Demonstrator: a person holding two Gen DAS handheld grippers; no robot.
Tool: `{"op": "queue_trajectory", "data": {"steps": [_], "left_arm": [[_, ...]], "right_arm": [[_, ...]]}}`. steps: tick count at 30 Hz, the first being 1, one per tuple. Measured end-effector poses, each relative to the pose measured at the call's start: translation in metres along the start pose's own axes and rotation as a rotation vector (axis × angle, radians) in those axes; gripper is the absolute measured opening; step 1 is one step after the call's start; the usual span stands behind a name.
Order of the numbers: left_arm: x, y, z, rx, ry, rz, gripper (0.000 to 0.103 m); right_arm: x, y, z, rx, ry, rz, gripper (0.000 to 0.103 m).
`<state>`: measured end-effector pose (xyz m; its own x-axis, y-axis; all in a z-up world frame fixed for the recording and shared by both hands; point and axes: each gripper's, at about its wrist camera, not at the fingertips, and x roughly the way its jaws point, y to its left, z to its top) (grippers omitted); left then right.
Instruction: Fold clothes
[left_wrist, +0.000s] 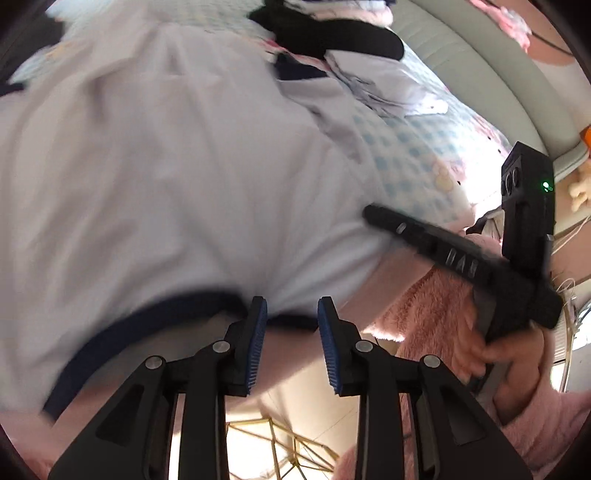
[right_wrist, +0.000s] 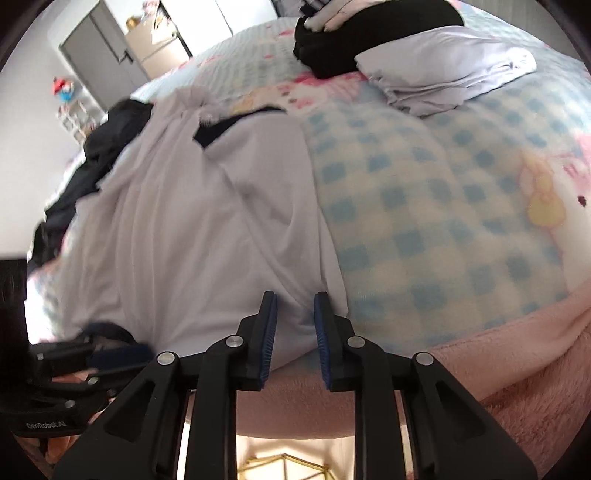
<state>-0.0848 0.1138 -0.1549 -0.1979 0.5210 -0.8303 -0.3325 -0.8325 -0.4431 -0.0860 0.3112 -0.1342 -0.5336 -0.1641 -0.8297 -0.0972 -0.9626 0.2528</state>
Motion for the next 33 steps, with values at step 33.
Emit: {"op": "queue_trajectory", "data": {"steps": [33], "left_arm": [[-0.061, 0.122, -0.055, -0.481, -0.252, -0.013, 0.035]], "right_arm": [[-0.002, 0.042, -0.034, -0.051, 0.030, 0.196, 0.019]]}}
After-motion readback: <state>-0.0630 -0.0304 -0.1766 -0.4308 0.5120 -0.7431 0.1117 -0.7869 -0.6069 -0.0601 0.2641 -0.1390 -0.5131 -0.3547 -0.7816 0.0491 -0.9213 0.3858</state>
